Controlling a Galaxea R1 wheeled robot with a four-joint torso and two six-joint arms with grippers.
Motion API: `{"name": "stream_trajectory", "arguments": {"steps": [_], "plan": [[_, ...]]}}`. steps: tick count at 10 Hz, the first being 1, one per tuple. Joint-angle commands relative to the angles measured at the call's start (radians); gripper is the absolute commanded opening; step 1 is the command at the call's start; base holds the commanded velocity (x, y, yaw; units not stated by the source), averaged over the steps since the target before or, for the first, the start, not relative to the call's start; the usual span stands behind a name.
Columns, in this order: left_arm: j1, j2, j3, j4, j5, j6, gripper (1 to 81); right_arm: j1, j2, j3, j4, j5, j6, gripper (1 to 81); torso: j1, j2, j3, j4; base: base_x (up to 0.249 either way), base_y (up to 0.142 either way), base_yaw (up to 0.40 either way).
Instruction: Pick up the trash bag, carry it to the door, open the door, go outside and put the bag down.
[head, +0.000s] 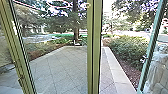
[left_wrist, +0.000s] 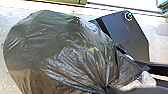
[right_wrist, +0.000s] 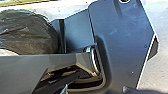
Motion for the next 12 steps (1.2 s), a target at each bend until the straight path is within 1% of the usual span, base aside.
{"name": "stream_trajectory", "arguments": {"steps": [1,2,3,4,5,6,7,8,9,12], "plan": [[-0.064,-0.003,0.002,0.001,0.058,0.007,1.0,0.051,0.011,0.008,-0.003,-0.055,-0.001,81.1,0.000,0.000,0.000,0.071,0.000,0.000,-0.243],[-0.064,-0.005,0.002,0.001,0.058,0.007,1.0,0.051,0.011,0.010,-0.001,-0.055,0.002,81.1,0.000,0.000,0.000,0.098,0.000,0.000,-0.244],[-0.065,-0.005,0.002,0.002,0.058,0.007,1.0,0.051,0.011,0.011,-0.001,-0.055,0.002,81.1,0.000,0.000,0.000,0.105,0.000,0.000,-0.247],[-0.064,-0.005,0.002,0.002,0.058,0.007,1.0,0.051,0.012,0.011,-0.001,-0.055,0.002,81.1,0.000,0.000,0.000,0.123,0.000,0.000,-0.248],[-0.064,-0.005,0.002,0.004,0.058,0.007,1.0,0.051,0.012,0.011,-0.001,-0.055,0.004,81.1,0.000,0.000,0.000,0.155,0.000,0.000,-0.248],[-0.064,-0.003,0.002,0.004,0.058,0.007,1.0,0.051,0.012,0.011,-0.001,-0.053,0.004,81.1,0.000,0.000,0.000,0.091,0.000,0.000,-0.248],[-0.064,-0.005,0.002,0.004,0.058,0.007,1.0,0.051,0.011,0.011,0.000,-0.050,0.005,81.1,0.000,0.000,0.000,0.122,0.000,0.000,-0.251],[-0.065,-0.005,0.002,0.005,0.058,0.007,1.0,0.051,0.012,0.011,0.000,-0.050,0.006,81.1,0.000,0.000,0.000,0.151,0.000,0.000,-0.252],[-0.064,-0.005,0.002,0.005,0.058,0.007,1.0,0.051,0.015,0.013,0.000,-0.055,0.006,81.1,0.000,0.000,0.000,0.164,0.000,0.000,-0.253],[-0.064,-0.005,0.002,0.005,0.058,0.007,1.0,0.048,0.025,0.013,-0.001,-0.055,0.007,81.1,0.000,0.000,0.000,0.164,0.000,0.000,-0.253]]}}
